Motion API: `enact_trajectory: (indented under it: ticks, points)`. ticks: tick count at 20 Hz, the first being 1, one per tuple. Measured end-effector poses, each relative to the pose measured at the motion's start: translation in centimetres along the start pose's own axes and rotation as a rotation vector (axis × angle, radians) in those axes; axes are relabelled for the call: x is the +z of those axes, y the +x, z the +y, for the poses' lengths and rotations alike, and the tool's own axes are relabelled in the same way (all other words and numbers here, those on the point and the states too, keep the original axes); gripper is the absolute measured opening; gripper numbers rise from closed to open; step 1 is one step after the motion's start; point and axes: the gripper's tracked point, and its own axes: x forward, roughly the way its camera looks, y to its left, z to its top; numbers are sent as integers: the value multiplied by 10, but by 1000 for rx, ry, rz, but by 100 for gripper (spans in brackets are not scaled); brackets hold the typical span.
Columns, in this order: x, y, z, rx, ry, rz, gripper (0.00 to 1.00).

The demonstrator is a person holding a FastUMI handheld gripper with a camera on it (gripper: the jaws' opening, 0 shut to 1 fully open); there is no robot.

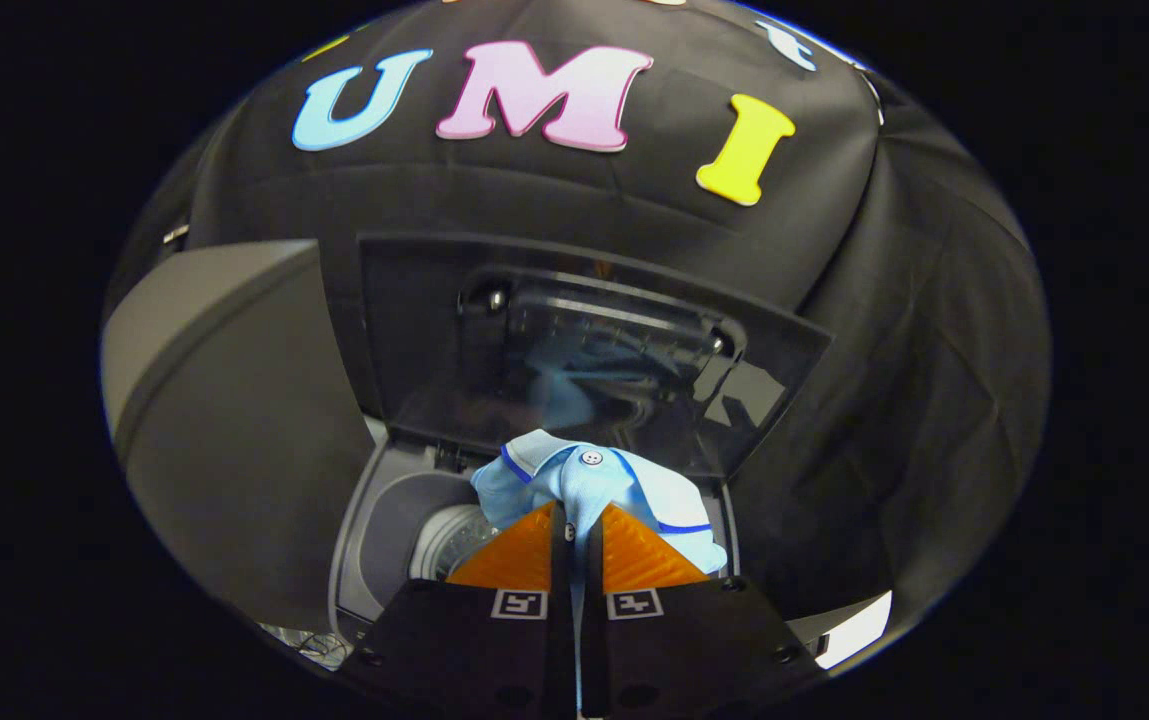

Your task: Put the clothes into the washing machine and then close the washing machine lid.

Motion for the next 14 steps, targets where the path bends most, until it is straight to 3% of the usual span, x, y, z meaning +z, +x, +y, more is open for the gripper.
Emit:
enact_trajectory:
  ticks: [14]
  points:
    - [-112, 104, 11, 12, 47, 278, 7]
